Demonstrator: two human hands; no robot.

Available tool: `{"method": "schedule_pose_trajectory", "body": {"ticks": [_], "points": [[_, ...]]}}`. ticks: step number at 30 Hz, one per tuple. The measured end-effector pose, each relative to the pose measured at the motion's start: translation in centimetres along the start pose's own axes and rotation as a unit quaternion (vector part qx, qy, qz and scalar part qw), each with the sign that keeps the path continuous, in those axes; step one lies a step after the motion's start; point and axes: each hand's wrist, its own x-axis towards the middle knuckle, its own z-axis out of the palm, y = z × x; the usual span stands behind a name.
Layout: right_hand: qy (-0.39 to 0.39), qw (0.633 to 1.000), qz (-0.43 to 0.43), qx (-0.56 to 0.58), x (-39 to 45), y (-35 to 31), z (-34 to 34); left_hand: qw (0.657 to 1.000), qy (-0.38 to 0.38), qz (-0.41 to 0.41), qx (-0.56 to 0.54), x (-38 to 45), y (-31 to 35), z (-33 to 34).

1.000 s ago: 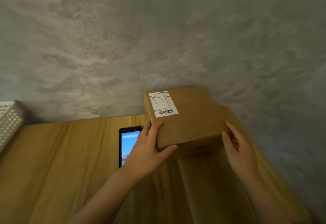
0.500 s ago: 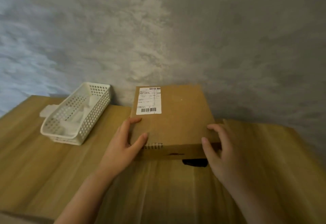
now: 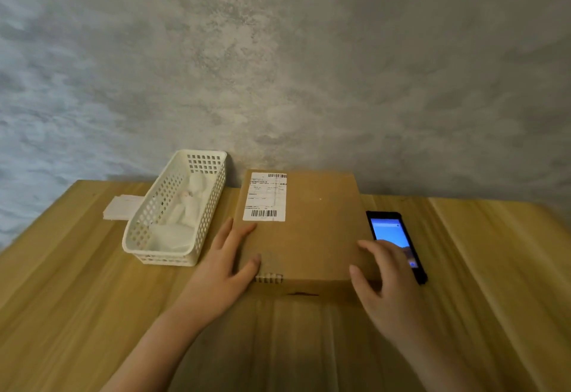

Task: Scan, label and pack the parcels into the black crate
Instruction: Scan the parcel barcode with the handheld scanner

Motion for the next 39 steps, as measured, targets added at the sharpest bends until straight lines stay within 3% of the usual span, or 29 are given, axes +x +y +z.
{"method": "schedule_pose_trajectory", "body": {"ticks": [2,5,7,10,13,15,22,30,35,39], "points": [[0.018,0.999,0.016,0.038,0.3,0.4,-0.5,0.999,0.011,0.025,0.029,0.0,-0.5,0.1],[0.082,0.986,0.108,0.098,3.0,1.7,-2.1,0.995,0.047,0.081,0.038,-0.1,-1.1,0.3],[0.06,0.984,0.17,0.002,5.5,3.5,-2.6,0.993,0.067,0.088,0.029,-0.1,-1.5,0.6],[-0.036,0.96,0.239,-0.144,7.8,5.4,-2.2,0.994,0.079,0.081,0.001,-0.2,-1.6,1.1],[-0.097,0.936,0.259,-0.219,8.6,5.0,-1.6,0.993,0.081,0.086,-0.022,-0.3,-1.2,1.2],[-0.094,0.933,0.268,-0.223,9.0,4.6,-1.5,0.992,0.087,0.088,-0.033,-0.3,-1.2,1.3],[-0.075,0.957,0.265,-0.087,9.2,5.3,-2.3,0.992,0.09,0.047,-0.071,-0.4,-1.5,1.6],[-0.08,0.97,0.197,-0.122,11.3,1.0,-7.8,0.994,0.048,0.048,-0.086,-0.6,-1.6,1.0],[-0.157,0.976,0.118,-0.093,11.0,-6.6,-9.6,0.996,0.033,0.04,-0.079,-0.6,-1.4,1.0],[-0.245,0.956,0.067,-0.143,9.0,-10.4,-8.7,0.995,0.04,0.05,-0.074,-0.8,-1.2,1.2]]}}
